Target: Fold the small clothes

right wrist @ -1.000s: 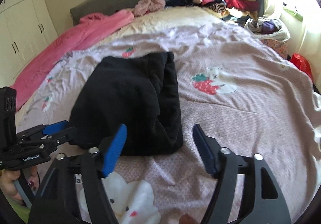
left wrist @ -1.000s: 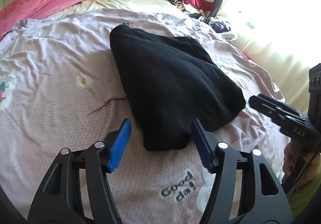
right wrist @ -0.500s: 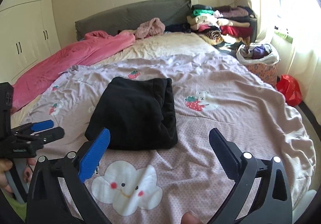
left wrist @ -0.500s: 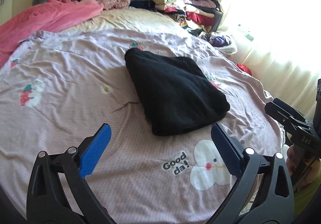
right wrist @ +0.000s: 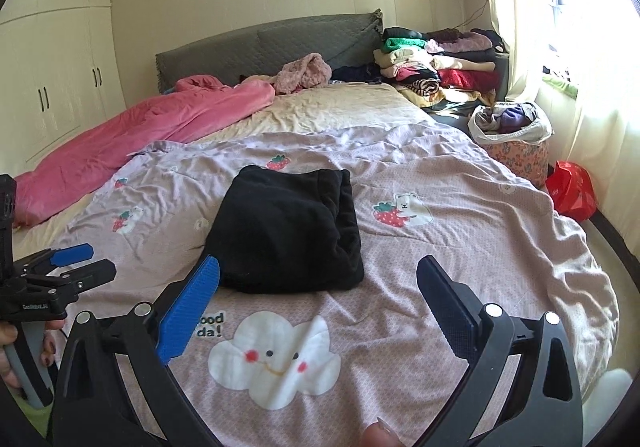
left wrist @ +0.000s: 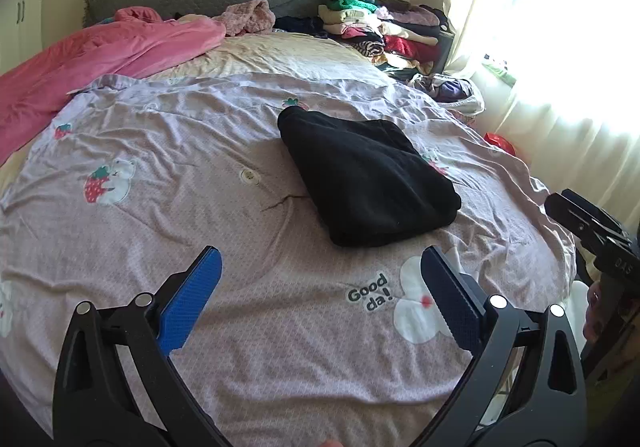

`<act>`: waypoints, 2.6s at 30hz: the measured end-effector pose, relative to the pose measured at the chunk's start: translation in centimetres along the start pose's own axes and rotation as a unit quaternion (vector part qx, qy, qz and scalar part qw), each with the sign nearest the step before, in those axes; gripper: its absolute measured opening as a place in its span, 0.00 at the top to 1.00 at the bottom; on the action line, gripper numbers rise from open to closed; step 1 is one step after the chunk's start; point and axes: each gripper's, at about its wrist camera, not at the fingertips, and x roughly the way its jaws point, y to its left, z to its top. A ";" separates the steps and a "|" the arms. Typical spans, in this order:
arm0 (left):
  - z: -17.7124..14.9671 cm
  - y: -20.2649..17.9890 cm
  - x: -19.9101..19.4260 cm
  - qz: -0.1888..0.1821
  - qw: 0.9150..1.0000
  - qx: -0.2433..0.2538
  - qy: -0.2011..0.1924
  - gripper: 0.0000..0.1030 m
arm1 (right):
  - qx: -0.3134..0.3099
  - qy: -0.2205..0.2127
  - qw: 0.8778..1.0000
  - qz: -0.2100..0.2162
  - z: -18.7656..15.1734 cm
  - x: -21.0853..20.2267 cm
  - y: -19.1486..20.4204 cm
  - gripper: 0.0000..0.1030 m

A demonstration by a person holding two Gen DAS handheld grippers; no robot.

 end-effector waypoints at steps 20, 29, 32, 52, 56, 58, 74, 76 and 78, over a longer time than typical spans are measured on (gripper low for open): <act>-4.1 0.5 0.3 0.029 0.999 -0.009 0.022 0.09 | 0.009 0.052 0.998 -0.019 -5.6 2.0 0.7 0.04; -4.2 0.2 0.4 0.037 0.999 -0.009 0.026 0.09 | 0.009 0.056 0.998 -0.028 -5.8 2.2 0.5 0.04; -4.2 0.3 0.4 0.041 0.999 -0.010 0.028 0.09 | 0.009 0.055 0.998 -0.028 -5.8 2.1 0.4 0.04; -4.3 0.2 0.3 0.041 0.999 -0.011 0.025 0.09 | 0.020 0.057 0.998 -0.023 -5.7 1.9 0.3 0.04; -4.3 0.2 0.3 0.040 0.999 -0.012 0.024 0.09 | 0.019 0.056 0.998 -0.022 -5.7 1.8 0.4 0.04; -4.3 0.2 0.3 0.041 0.999 -0.013 0.025 0.09 | 0.020 0.057 0.998 -0.021 -5.7 1.8 0.4 0.04; -4.2 0.3 0.1 0.043 0.999 -0.012 0.026 0.09 | 0.018 0.063 0.998 -0.016 -5.9 2.0 1.0 0.04; -4.2 0.3 0.1 0.043 0.999 -0.012 0.026 0.09 | 0.017 0.062 0.998 -0.016 -5.9 1.9 1.1 0.04; -4.2 0.2 0.1 0.043 0.999 -0.012 0.026 0.09 | 0.016 0.062 0.998 -0.016 -5.8 2.0 1.1 0.04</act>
